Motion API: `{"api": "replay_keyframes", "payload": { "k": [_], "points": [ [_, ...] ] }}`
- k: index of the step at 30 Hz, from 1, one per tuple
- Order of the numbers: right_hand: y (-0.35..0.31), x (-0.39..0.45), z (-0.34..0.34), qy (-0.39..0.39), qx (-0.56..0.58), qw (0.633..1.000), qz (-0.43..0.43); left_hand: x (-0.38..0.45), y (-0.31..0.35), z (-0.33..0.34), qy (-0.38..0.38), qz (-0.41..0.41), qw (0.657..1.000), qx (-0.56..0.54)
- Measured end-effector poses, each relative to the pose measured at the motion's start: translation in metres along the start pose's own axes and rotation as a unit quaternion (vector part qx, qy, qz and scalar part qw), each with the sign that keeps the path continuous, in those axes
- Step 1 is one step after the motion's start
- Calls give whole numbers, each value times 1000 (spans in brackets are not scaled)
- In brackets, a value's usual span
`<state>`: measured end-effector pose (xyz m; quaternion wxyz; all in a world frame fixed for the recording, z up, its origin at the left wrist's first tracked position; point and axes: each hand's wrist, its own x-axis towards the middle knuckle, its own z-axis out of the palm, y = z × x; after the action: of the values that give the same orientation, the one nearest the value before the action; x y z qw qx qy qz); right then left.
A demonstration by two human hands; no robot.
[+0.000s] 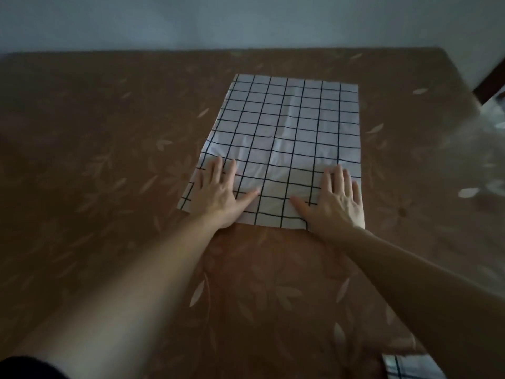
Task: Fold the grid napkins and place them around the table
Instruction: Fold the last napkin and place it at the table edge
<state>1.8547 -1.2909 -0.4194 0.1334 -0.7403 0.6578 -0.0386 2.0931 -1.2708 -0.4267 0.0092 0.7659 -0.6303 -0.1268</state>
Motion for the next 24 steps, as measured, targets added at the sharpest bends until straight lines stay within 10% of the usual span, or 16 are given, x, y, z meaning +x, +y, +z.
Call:
{"api": "replay_keyframes", "payload": {
  "k": [11, 16, 20, 24],
  "points": [
    [-16, -57, 3, 106, 100, 988, -60, -69, 13, 20, 221, 73, 966, -111],
    [-36, -86, -30, 99, 147, 984, -37, -112, 21, 6, 140, 69, 976, -150],
    [-57, -111, -96, 120, 118, 982, -85, -145, 17, -39, -73, 127, 967, -207],
    [-83, -151, -183, 121, 93, 981, -116, -174, -5, -101, -45, 159, 968, -191]
  ]
}}
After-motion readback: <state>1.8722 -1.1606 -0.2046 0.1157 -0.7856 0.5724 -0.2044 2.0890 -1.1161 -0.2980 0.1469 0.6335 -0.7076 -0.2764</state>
